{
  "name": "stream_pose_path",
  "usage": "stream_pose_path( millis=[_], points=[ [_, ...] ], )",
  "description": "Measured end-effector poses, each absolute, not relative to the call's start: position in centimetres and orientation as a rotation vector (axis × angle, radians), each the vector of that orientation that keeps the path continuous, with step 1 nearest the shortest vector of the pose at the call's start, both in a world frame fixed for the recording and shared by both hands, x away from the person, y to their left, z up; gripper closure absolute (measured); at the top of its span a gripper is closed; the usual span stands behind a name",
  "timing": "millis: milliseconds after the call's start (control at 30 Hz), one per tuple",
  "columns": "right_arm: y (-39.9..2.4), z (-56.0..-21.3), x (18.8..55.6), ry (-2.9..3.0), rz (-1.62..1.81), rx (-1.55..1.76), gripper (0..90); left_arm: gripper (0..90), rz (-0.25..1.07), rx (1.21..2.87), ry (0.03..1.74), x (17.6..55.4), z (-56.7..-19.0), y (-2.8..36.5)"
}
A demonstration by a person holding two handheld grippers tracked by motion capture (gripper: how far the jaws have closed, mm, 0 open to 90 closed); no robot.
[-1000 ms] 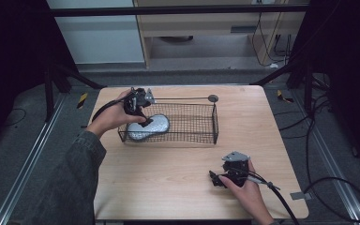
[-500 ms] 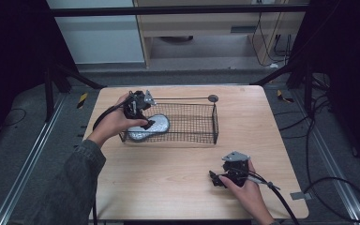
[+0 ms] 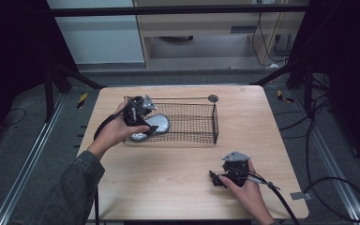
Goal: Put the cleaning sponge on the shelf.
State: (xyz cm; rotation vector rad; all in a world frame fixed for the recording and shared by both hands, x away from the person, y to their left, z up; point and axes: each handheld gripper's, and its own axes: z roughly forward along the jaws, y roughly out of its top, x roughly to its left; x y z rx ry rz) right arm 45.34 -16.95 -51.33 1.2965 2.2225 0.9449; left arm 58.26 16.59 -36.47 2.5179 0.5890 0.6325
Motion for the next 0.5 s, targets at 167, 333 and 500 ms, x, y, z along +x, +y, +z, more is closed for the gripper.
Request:
stream_pose_path(
  millis=[167,333,500],
  points=[
    [-16.9,-51.3,45.3,2.222,0.944,1.297,0.4,6.3,0.636,2.48,0.616,56.8,-36.2,16.9],
    [-16.9,-51.3,45.3,2.222,0.946,1.299,0.4,6.0,0.634,2.469,0.624,55.8,-36.1,17.2],
    [-17.0,-51.3,45.3,2.223,0.946,1.297,0.4,6.4,0.663,2.443,0.634,54.5,-36.4,18.1]
  ],
)
